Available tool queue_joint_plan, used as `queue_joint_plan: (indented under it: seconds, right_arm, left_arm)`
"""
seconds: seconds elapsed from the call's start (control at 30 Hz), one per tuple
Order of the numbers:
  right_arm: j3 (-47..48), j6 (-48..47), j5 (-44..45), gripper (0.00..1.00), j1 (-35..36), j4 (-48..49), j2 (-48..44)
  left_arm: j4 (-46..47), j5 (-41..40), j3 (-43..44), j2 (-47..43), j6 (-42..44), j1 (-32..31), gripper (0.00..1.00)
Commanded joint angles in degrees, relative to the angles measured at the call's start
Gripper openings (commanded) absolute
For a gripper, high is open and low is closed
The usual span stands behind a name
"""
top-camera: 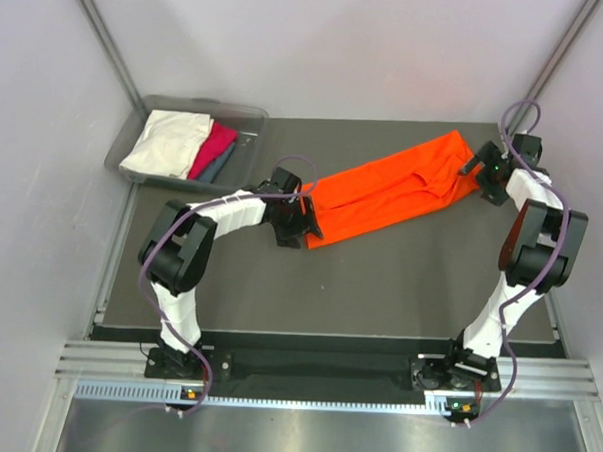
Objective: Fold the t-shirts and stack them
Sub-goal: Fold the tshirt
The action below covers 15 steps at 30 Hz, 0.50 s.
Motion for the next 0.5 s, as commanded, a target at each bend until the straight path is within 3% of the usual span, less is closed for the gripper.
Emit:
queue_joint_plan:
  seconds: [0.0, 0.17, 0.3, 0.33, 0.47]
  right_arm:
    - [4.55, -1.49, -2.48, 1.0, -0.96, 2.52, 2.22]
    - [5.7, -1.32, -0.02, 0.99, -2.01, 2.43, 4.07]
    - [6.74, -0.88, -1.51, 0.98, -3.06, 3.67, 5.91]
    - [7.1, -0.88, -1.69, 0.97, -3.15, 3.58, 6.87]
    - [7.72, -1.14, -2.39, 0.89, -3.24, 5.06, 7.85]
  left_arm:
    - [3.23, -2.09, 1.89, 5.11, -2.47, -0.12, 0.74]
    - [2.36, -1.29, 3.21, 6.88, -2.91, 0.23, 0.56]
    - [0.42, -1.12, 3.56, 7.58, -1.86, 1.19, 0.18]
    - [0.07, -0.86, 3.56, 7.76, -1.6, 1.8, 0.0]
    - [-3.18, -2.26, 4.35, 7.85, 0.86, 3.48, 0.0]
